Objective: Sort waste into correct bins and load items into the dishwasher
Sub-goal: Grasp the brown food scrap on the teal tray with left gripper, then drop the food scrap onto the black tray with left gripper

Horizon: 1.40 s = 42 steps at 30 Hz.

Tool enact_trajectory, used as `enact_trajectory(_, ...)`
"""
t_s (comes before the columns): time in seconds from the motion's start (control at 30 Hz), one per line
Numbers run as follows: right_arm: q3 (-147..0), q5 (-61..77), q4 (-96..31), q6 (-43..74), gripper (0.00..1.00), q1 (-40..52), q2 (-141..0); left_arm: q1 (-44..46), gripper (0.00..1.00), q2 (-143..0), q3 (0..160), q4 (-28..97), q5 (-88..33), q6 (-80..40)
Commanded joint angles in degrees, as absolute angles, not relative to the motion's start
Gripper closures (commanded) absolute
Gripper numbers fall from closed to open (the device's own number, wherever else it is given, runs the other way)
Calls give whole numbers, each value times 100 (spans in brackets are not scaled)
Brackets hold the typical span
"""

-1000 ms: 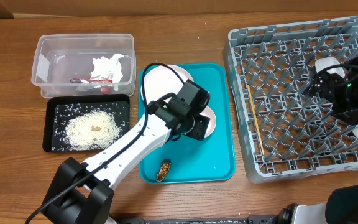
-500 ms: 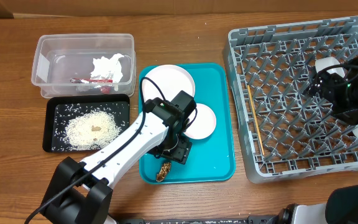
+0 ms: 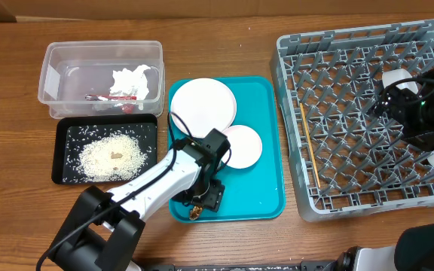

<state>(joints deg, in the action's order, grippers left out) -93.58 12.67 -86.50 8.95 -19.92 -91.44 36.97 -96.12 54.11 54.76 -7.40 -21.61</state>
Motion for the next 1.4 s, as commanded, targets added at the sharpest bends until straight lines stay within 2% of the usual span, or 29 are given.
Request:
enact_trajectory(0.0, -9369, 1297, -8621, 851, 2, -1994, -9076, 3667, 58, -9557, 5293, 5430, -690, -2294)
enact_trajectory(0.13, -9369, 1297, -8624, 851, 2, -1994, -9076, 3667, 80, -9557, 5299, 5387, -685, -2333)
enact_trajectory(0.3, -9369, 1297, -8626, 851, 2, -1994, -9076, 3649, 92, -9557, 5415, 5358, -637, -2453)
enact_trajectory(0.6, -9369, 1297, -8630, 851, 2, -1994, -9076, 3020, 96, -9502, 6318, 5990, -123, -2488)
enact_trajectory(0.87, -9369, 1297, -8626, 851, 2, -1994, -9076, 1656, 96, -9170, 7028, 6305, 193, -2344)
enact_trajectory(1.23, -9369, 1297, -8624, 851, 2, -1994, -9076, -215, 96, -9150, 7059, 5675, 928, -2314)
enact_trajectory(1.37, -9369, 1297, -8630, 851, 2, -1994, -9076, -624, 89, -9161, 6967, 5332, 1103, -2316)
